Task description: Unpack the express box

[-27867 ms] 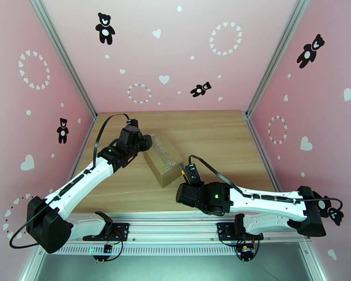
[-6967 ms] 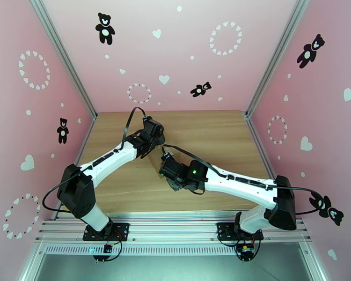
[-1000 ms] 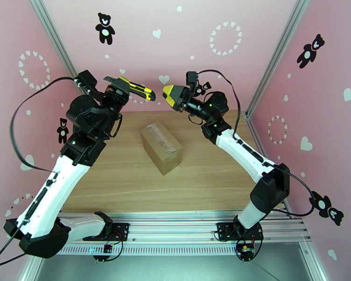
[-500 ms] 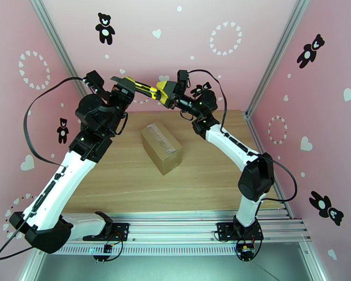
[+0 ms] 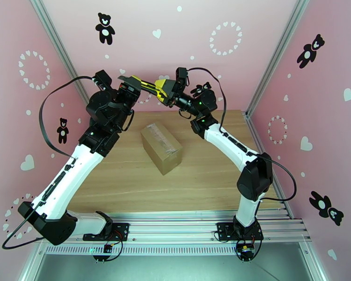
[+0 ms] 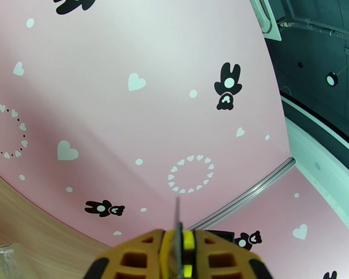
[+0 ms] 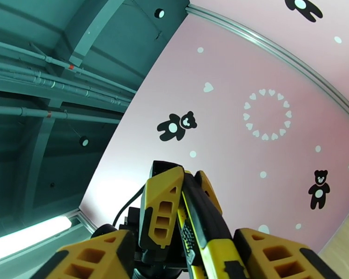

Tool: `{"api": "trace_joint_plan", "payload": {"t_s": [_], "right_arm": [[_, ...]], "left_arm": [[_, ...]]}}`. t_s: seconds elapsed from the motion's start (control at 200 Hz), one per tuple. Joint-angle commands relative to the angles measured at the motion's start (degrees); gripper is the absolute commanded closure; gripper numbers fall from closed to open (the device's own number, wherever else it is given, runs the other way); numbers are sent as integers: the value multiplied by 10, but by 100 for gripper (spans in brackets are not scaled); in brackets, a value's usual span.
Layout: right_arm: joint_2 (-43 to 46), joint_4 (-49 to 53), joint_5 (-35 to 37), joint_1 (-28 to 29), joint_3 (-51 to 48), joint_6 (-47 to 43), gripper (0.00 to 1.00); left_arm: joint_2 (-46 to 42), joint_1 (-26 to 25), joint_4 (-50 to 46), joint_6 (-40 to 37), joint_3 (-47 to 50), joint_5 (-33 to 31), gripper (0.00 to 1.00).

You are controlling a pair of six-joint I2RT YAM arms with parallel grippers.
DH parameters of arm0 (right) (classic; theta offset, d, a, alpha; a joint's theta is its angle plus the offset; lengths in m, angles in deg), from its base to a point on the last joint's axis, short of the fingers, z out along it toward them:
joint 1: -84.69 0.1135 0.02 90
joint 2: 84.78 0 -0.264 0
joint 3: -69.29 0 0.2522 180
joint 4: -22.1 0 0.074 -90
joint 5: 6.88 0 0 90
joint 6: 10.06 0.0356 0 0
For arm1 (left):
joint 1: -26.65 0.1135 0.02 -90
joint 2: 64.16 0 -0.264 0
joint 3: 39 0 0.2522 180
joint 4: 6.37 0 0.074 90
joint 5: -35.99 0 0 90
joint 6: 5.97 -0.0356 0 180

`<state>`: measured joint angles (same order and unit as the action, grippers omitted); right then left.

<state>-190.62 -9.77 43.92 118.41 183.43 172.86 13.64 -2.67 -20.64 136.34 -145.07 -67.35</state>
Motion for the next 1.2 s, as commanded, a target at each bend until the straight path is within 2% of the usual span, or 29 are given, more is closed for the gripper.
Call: {"api": "trace_joint_plan", "payload": {"t_s": [0.0,0.32,0.811,0.911,1.021,1.196], "right_arm": [[-10,-28,3,7,23,4,45],[-17,-25,15,7,25,9,55],[-24,-30,20,7,29,24,64],[-25,-33,20,7,32,29,64],[-28,-34,18,8,35,34,57],[-31,-34,17,7,39,38,55]], "left_arm": [[6,2,32,9,-15,10,100],[7,-23,50,-11,4,-17,100],[14,-58,53,-45,14,-61,100],[17,-61,55,-53,17,-72,100],[17,-62,65,-60,20,-86,100],[20,-62,70,-75,16,-101,100]]}}
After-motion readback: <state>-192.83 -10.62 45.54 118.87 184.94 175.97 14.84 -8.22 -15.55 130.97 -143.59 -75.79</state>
